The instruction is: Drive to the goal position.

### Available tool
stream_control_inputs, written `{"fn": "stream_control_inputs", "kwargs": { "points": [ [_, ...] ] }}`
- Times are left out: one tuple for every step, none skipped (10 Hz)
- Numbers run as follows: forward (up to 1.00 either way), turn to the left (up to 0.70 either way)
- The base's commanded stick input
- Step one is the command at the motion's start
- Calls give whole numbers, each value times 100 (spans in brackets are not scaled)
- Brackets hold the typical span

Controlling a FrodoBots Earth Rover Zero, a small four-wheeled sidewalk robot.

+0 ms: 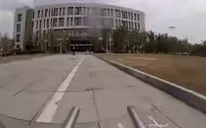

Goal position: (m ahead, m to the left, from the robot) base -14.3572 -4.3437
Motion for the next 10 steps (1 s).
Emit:
{"fn": "stream_control_inputs", "kwargs": {
  "points": [
    [68, 0],
    [68, 0],
    [68, 0],
    [68, 0],
    [68, 0],
    [68, 0],
    [68, 0],
    [68, 0],
    [68, 0],
    [68, 0]
  ]
}}
